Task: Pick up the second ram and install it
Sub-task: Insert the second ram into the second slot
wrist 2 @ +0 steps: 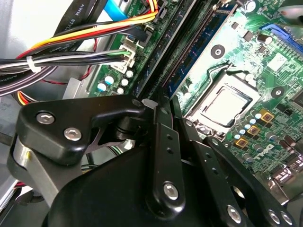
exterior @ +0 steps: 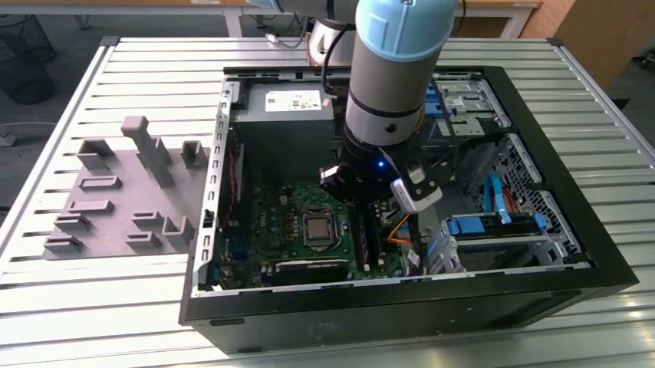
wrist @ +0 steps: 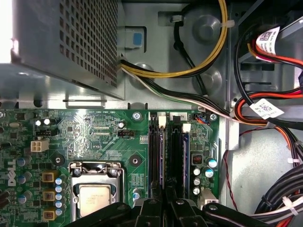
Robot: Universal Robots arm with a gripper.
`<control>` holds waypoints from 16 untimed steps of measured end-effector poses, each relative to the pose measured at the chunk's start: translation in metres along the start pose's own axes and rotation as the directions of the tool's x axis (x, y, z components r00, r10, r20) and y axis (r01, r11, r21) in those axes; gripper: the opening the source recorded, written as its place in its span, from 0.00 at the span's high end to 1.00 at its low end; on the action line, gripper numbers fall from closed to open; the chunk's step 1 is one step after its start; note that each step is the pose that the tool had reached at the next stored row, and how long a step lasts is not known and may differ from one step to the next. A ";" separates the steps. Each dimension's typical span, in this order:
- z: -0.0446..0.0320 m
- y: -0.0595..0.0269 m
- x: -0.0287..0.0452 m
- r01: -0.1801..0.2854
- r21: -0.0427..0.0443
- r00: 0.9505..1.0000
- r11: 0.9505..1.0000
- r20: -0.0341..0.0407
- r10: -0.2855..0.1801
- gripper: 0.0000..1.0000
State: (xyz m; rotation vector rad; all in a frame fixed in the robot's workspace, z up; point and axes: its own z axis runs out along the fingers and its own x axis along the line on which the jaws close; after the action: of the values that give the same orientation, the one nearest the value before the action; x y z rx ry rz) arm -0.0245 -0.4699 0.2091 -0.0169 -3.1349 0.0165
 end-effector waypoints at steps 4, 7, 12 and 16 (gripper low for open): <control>0.0004 0.0000 0.0000 0.000 0.000 1.000 1.000 0.000 0.000 0.86; 0.0007 0.0000 0.0000 0.000 0.000 1.000 1.000 0.000 0.000 0.86; 0.0010 0.0000 0.0000 0.000 0.000 1.000 1.000 0.000 0.000 0.86; 0.0013 0.0000 0.0000 0.000 0.000 1.000 1.000 0.000 0.000 0.85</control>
State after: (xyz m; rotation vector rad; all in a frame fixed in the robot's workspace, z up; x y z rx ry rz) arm -0.0245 -0.4699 0.2078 -0.0169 -3.1348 0.0166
